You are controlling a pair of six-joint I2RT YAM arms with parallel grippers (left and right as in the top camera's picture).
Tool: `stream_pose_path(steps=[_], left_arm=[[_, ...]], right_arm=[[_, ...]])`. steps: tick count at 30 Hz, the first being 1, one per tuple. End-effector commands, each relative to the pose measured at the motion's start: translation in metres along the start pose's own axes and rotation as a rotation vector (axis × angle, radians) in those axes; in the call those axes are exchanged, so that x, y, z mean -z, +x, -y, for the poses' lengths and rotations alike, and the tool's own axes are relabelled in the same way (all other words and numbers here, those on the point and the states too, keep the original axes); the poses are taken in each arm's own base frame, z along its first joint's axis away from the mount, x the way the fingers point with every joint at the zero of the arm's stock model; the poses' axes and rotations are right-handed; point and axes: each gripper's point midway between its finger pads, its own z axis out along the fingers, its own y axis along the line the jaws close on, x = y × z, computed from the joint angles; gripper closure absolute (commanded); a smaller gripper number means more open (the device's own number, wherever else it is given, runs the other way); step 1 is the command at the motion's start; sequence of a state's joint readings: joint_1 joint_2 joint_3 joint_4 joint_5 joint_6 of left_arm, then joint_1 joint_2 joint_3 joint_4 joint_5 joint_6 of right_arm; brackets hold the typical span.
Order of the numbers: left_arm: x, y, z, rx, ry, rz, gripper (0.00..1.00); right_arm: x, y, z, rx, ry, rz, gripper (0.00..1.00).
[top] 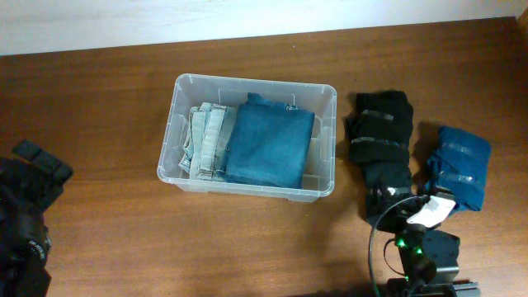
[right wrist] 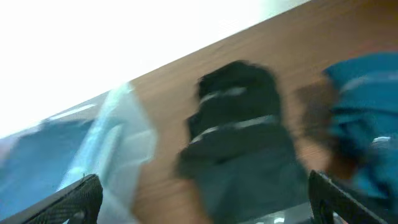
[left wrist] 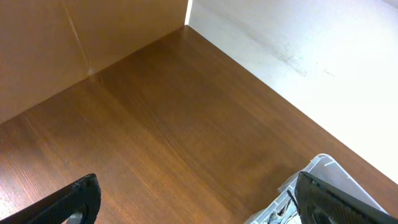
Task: Pack container
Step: 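Grasp the teal taped bundle with the right gripper and lift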
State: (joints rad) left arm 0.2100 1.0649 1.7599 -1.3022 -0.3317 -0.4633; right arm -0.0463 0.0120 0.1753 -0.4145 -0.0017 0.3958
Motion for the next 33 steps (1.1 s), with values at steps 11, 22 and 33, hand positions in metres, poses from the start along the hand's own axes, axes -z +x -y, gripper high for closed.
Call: stream_pose_path(steps=[11, 22, 33], left_arm=[[0.002, -0.001, 0.000, -0.013, 0.002, 0.003, 0.01], [0.002, -0.001, 0.000, -0.013, 0.002, 0.003, 0.00], [0.002, -0.001, 0.000, -0.013, 0.002, 0.003, 0.01]], right_arm=[[0.028, -0.051, -0.089, -0.029, -0.415, 0.014, 0.02], [-0.007, -0.112, -0.114, 0.029, -0.254, -0.384, 0.02], [-0.074, -0.151, 0.002, -0.129, 0.123, -0.593, 0.02]])
